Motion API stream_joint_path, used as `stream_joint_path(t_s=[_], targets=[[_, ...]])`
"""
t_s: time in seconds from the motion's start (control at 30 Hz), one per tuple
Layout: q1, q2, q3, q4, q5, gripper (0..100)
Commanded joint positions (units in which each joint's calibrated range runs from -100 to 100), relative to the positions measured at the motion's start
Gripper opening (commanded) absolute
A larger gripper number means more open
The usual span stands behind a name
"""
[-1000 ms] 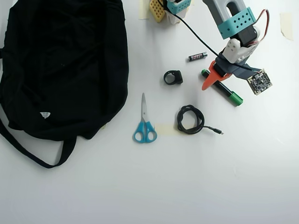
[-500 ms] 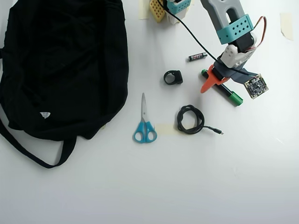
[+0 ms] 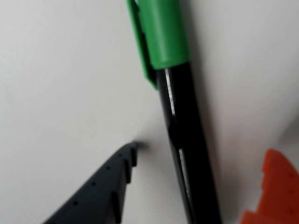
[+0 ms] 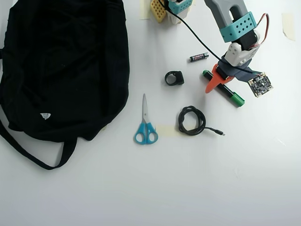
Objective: Put the green marker into the black bag
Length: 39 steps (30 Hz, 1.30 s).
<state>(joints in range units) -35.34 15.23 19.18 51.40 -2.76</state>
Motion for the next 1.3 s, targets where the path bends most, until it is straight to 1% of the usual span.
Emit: stream_joint_path(t_s=[0.0, 0.57, 0.77, 1.13, 1.27], targets=[[-0.4, -0.1, 0.3, -0.6, -0.2, 34], [-0.2, -0.1, 1.6, -0.7, -1.1, 34], [0.0, -0.1, 3.4, -3.3, -1.1, 26], [0.2, -0.1, 3.4, -3.4, -1.2, 25], [-0.3, -0.2, 3.4, -4.3, -3.3, 19]])
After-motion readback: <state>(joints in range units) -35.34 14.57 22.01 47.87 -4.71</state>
